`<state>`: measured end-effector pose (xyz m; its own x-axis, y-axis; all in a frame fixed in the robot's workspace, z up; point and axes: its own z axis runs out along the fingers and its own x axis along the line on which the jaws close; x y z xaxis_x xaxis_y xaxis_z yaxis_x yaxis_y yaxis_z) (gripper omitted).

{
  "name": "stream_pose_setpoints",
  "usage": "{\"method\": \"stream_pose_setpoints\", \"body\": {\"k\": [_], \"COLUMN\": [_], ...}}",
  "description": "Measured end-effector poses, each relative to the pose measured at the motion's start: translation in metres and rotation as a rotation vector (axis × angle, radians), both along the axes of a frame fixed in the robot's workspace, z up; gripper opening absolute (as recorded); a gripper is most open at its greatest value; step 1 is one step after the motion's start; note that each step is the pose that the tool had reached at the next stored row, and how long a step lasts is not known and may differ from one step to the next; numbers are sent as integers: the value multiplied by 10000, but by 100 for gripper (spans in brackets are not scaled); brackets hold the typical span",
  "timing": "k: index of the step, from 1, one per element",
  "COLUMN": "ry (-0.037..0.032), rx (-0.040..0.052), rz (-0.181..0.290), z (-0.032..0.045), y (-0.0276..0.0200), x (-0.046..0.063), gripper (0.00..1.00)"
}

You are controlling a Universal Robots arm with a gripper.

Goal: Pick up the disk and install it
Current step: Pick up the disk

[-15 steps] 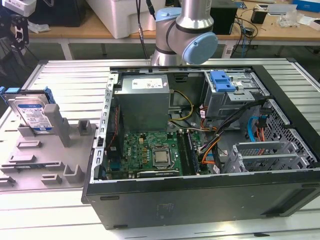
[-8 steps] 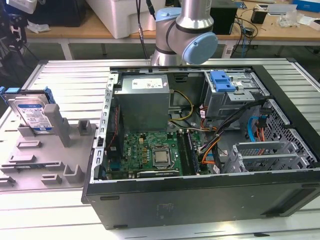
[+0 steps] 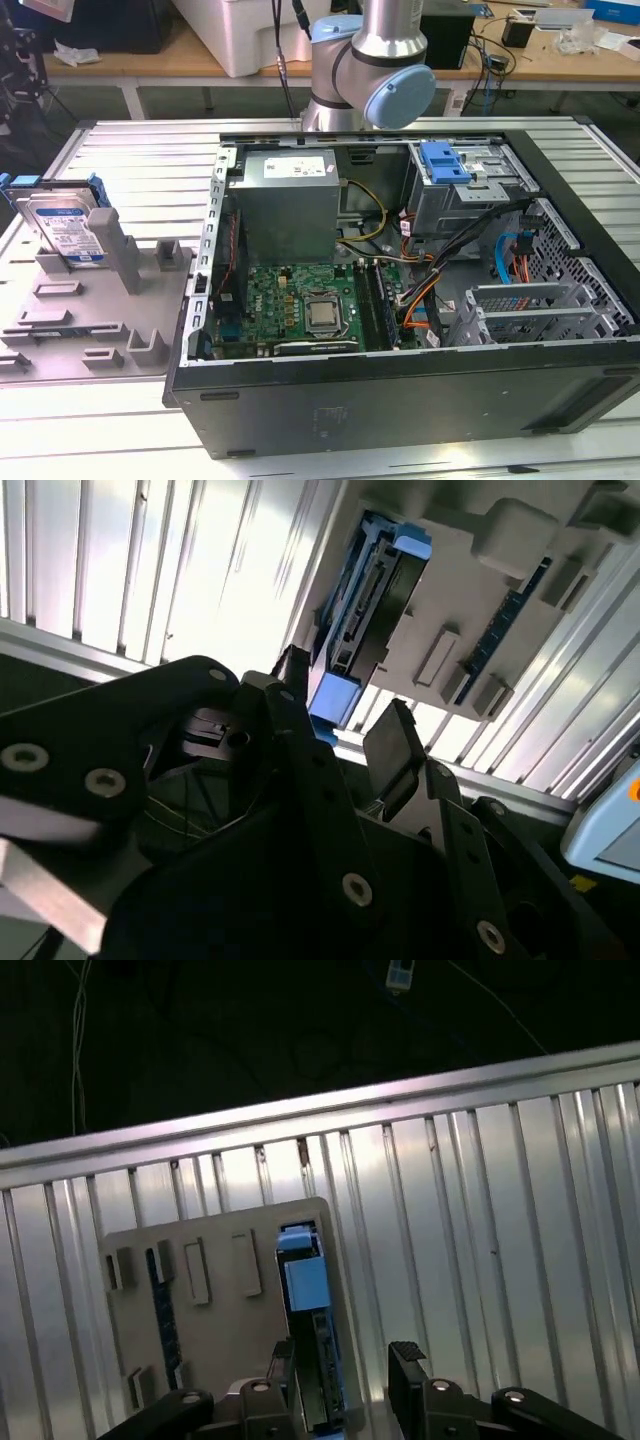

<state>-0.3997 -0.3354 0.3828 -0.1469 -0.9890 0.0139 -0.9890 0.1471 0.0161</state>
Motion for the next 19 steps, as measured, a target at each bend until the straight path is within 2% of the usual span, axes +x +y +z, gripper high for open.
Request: {"method": "stream_pose_setpoints", "body": {"k": [7,13,19], "ry": [-3,1,-18], "rx": [0,-2,-1], "rz": [767,781,779], "z": [-9,-7,-17], "y": [1,0,1], "x": [-5,-8,-111], "gripper": [50,50,50]}}
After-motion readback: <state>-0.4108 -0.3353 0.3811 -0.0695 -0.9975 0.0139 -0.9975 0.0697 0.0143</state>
